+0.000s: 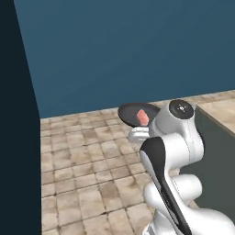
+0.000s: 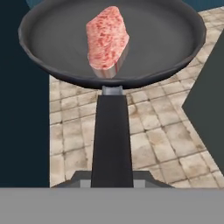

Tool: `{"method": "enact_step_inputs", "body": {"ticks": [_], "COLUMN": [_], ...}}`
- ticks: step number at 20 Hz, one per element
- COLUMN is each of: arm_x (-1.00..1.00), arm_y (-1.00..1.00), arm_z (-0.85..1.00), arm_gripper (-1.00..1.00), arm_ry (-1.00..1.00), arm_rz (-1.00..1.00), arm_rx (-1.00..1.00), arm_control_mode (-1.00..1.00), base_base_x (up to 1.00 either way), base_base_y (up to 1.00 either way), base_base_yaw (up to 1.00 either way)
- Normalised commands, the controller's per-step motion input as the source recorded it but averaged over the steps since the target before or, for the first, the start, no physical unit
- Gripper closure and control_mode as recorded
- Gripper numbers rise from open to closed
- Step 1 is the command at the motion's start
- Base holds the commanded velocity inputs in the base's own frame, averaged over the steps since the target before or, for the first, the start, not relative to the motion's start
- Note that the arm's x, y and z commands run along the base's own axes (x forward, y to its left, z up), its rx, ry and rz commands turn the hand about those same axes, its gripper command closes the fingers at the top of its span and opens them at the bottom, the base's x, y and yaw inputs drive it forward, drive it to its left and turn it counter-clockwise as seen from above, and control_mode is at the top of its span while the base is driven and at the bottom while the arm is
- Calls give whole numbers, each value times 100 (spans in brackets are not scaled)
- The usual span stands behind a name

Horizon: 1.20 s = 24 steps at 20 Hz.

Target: Pick up the pan with the steak in it and place it on the dining table. Then place the steak on the plate.

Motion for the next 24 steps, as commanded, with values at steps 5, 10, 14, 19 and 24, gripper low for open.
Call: {"method": "enact_step_inputs", "body": {"ticks": [5,10,14,19,24], "arm_x": [0,0,0,0,0], "arm_y": [0,0,0,0,0], "arm_z": [0,0,0,0,0], "arm_gripper": [100,100,100,100,100], "arm_ry": [0,0,0,0,0], "arm_rz": [0,0,0,0,0], "arm_rx": [0,0,0,0,0], "arm_control_mode": [100,100,100,100,100], "base_base_x": [100,100,100,100,100], "base_base_y": [37,37,37,37,36], "base_base_yaw": [-8,-8,-8,-8,-9]}}
